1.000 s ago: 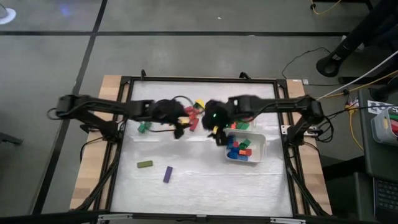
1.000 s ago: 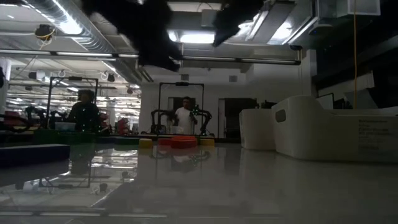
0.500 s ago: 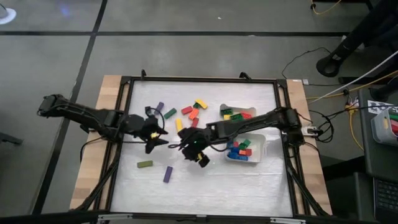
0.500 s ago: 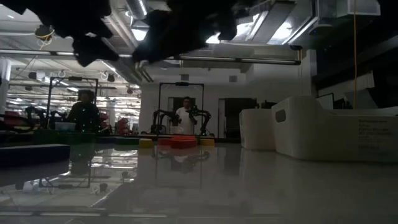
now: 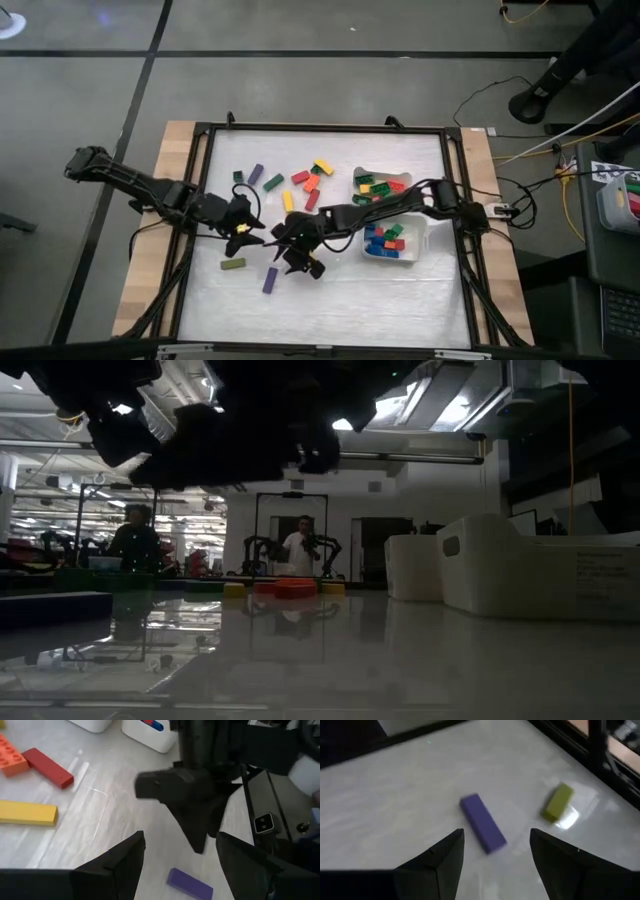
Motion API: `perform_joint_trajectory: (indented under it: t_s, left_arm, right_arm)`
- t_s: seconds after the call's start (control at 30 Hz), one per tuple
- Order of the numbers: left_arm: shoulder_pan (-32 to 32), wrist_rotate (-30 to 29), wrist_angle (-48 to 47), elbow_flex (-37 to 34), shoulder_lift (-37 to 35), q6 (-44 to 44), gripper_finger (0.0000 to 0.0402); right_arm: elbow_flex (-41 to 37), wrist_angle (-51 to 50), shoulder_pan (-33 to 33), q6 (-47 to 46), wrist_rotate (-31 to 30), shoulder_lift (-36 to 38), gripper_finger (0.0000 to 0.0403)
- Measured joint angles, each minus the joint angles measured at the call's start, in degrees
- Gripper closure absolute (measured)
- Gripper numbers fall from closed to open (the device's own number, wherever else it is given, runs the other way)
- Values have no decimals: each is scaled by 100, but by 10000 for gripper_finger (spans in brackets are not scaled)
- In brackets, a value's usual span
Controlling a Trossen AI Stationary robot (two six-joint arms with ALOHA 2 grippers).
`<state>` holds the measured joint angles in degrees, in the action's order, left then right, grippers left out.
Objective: Sort blocks by size
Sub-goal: Put the violet thin rectangle block into the top white bin
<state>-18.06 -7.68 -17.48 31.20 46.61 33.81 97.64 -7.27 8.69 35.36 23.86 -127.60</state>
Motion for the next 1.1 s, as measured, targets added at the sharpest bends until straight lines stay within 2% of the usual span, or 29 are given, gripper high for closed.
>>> perform_joint_trajectory:
  t_s: [0.23, 0.47, 0.7, 1.1]
  left_arm:
    - [2, 6, -6, 0, 1, 149, 169]
    - [-27, 116, -461, -2, -75, 521, 169]
    - [-44, 65, -864, 4, -190, 1060, 169]
    - [-44, 133, -1034, 7, -835, 1536, 169]
  right_arm:
    - [779, 6, 28, 87, 272, -558, 178]
    - [1565, -629, 25, 146, 366, -1074, 178]
    - [1612, -797, 37, 268, 361, -1305, 178]
    - [1611, -736, 28, 252, -341, -1572, 178]
